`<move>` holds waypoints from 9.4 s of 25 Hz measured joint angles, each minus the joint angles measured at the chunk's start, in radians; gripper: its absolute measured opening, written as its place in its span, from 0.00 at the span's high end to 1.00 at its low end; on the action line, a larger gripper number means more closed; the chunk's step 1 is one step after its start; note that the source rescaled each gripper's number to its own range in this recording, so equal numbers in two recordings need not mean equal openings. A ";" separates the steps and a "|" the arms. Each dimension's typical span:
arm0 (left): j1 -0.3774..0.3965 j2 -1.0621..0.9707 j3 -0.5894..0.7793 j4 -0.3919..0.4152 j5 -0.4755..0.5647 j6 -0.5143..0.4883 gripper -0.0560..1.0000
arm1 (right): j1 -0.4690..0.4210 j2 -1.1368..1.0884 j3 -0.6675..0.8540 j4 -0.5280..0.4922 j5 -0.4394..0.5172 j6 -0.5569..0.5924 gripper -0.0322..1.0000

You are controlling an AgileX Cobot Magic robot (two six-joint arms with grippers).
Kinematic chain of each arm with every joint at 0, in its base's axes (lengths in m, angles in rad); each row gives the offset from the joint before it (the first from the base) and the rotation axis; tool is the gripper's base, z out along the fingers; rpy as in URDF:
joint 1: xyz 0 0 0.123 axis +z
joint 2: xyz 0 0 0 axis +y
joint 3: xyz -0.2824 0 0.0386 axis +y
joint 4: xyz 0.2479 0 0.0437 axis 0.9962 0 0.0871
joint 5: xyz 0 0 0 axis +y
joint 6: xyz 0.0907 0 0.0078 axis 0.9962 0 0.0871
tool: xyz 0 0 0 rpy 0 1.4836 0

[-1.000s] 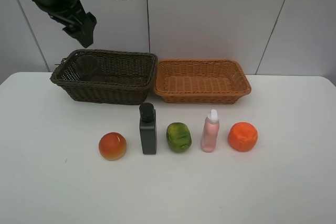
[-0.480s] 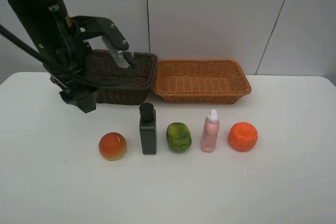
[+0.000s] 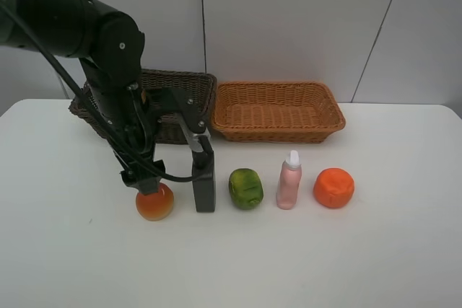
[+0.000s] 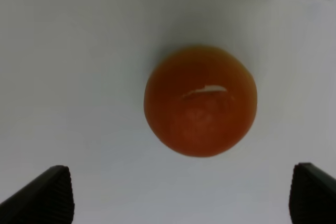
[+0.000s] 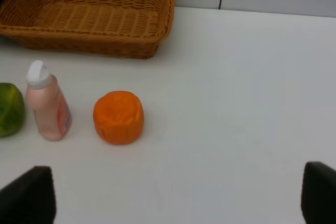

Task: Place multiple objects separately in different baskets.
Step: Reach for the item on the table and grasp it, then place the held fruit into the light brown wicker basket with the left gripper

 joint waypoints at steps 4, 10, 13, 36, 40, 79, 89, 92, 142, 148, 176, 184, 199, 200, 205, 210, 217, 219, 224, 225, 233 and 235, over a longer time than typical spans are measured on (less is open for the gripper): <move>-0.001 0.029 0.000 -0.013 -0.051 0.036 0.00 | 0.000 0.000 0.000 0.000 0.000 0.000 0.00; -0.001 0.078 0.000 -0.030 -0.077 0.069 0.00 | 0.000 0.000 0.000 0.000 0.000 0.000 0.00; -0.001 0.104 0.002 -0.042 -0.080 0.073 0.00 | 0.000 0.000 0.000 0.000 0.000 0.000 0.00; -0.001 0.117 0.113 -0.077 -0.262 0.091 0.00 | 0.000 0.000 0.000 0.000 0.000 0.000 0.00; -0.001 0.115 0.132 -0.090 -0.289 0.091 0.00 | 0.000 0.000 0.000 0.000 0.000 0.000 0.00; 0.058 0.030 0.223 -0.077 -0.224 0.096 0.00 | 0.000 0.000 0.000 0.000 0.000 0.000 0.00; 0.069 0.047 0.229 -0.095 -0.366 0.096 0.00 | 0.000 0.000 0.000 0.000 0.000 0.000 0.00; 0.069 0.050 0.229 -0.098 -0.399 0.096 0.00 | 0.000 0.000 0.000 0.000 0.000 0.000 0.00; 0.069 0.096 0.230 -0.197 -0.462 0.114 0.29 | 0.000 0.000 0.000 0.000 0.000 0.000 0.00; 0.069 0.060 0.231 -0.195 -0.430 0.111 0.29 | 0.000 0.000 0.000 0.000 0.000 0.000 0.00; 0.069 -0.177 -0.163 -0.061 0.039 -0.015 0.29 | 0.000 0.000 0.000 0.000 0.000 0.000 0.00; 0.056 0.037 -0.466 -0.061 -0.005 0.026 0.29 | 0.000 0.000 0.000 0.000 0.000 0.000 0.00; 0.010 0.492 -0.810 -0.075 -0.381 0.038 0.29 | 0.000 0.000 0.000 0.000 0.000 0.000 0.00; 0.007 0.513 -0.810 -0.080 -0.408 0.038 0.29 | 0.000 0.000 0.000 0.000 0.000 0.000 0.00; -0.004 0.592 -0.810 -0.111 -0.491 0.038 0.29 | 0.000 0.000 0.000 0.000 0.000 0.000 0.00; -0.012 0.615 -0.810 -0.119 -0.504 0.038 0.29 | 0.000 0.000 0.000 0.000 0.000 0.000 0.00; -0.013 0.615 -0.810 -0.121 -0.509 0.038 0.29 | 0.000 0.000 0.000 0.000 0.000 0.000 0.00; -0.013 0.615 -0.810 -0.121 -0.508 0.038 0.29 | 0.000 0.000 0.000 0.000 0.000 0.000 0.00; -0.014 0.615 -0.810 -0.121 -0.508 0.038 0.29 | 0.000 0.000 0.000 0.000 0.000 0.000 0.00; -0.014 0.615 -0.810 -0.121 -0.508 0.038 0.29 | 0.000 0.000 0.000 0.000 0.000 0.000 0.00; -0.014 0.615 -0.810 -0.121 -0.536 0.039 0.04 | 0.000 0.000 0.000 0.000 0.000 0.000 0.00; -0.014 0.615 -0.810 -0.121 -0.551 0.050 0.02 | 0.000 0.000 0.000 0.000 0.000 0.000 0.00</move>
